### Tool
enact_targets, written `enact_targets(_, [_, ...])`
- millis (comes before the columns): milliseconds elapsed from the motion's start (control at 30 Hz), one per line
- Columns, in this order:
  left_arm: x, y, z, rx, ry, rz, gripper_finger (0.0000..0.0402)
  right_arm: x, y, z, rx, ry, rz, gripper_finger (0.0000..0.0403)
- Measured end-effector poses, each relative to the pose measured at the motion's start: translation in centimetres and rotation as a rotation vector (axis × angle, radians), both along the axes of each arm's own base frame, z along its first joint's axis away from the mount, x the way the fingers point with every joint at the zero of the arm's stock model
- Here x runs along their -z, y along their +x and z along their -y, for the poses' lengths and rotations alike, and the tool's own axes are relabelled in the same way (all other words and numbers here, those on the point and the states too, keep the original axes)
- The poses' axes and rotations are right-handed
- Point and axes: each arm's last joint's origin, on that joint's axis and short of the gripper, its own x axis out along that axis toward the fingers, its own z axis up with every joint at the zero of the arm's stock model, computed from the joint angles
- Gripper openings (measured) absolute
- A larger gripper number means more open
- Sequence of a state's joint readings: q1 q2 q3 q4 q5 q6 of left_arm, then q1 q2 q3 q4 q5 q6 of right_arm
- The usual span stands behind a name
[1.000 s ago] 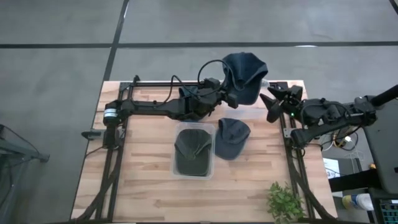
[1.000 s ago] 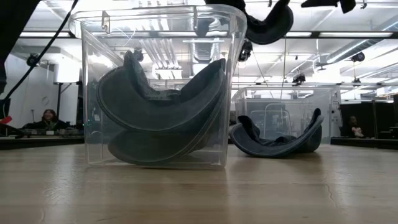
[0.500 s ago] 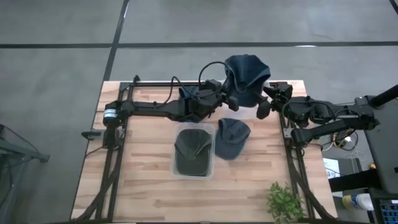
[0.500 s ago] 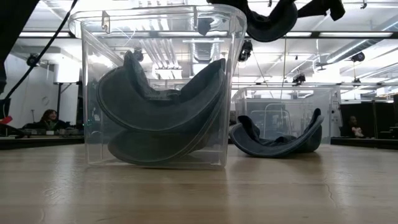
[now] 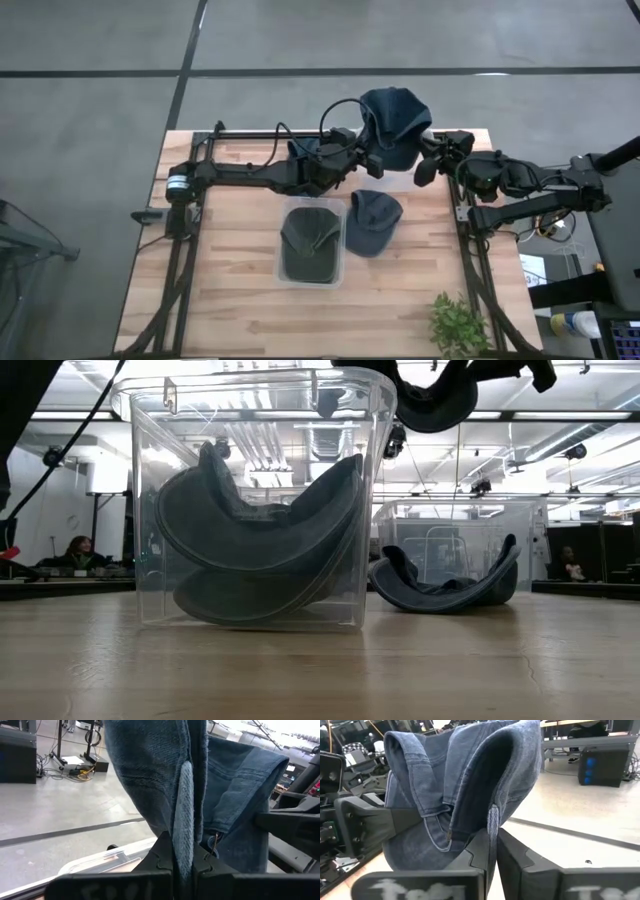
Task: Pick & Place hat
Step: Put the bottom left blue cap into the top transparent bin
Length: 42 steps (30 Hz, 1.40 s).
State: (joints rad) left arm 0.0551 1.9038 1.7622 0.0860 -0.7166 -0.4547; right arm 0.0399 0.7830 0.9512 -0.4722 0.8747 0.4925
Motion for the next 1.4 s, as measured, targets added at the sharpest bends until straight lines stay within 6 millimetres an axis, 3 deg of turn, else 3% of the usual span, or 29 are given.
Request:
enact_targets(167, [0.0,0.0,0.0,0.008,-0.006,0.006,0.0007,0.0,-0.1,0.0,-0.008,-0.012,-0.013,0.0013])
enact_targets(433, [0.4,-0.1,0.2,0.036,-0.013,-0.048,0.0055,-0.4,-1.1,0.2,-0.009,-0.011,-0.01,0.0011])
enact_targets(900, [-1.2,-2.1,0.3,0.029,0.036,-0.172,0.0061,-0.5,-1.9,0.7,0.047,-0.023,-0.008,0.0009])
enact_targets(1100, [-0.5,-2.6,0.3,0.023,0.036,-0.281,0.0062,-0.6,-2.0,0.8,0.046,-0.029,-0.011,0.0009])
enact_targets(1400, [-0.9,-5.6,0.4,-0.007,0.036,-0.499,0.0062,-2.0,-2.6,0.7,0.013,-0.027,-0.112,0.0009])
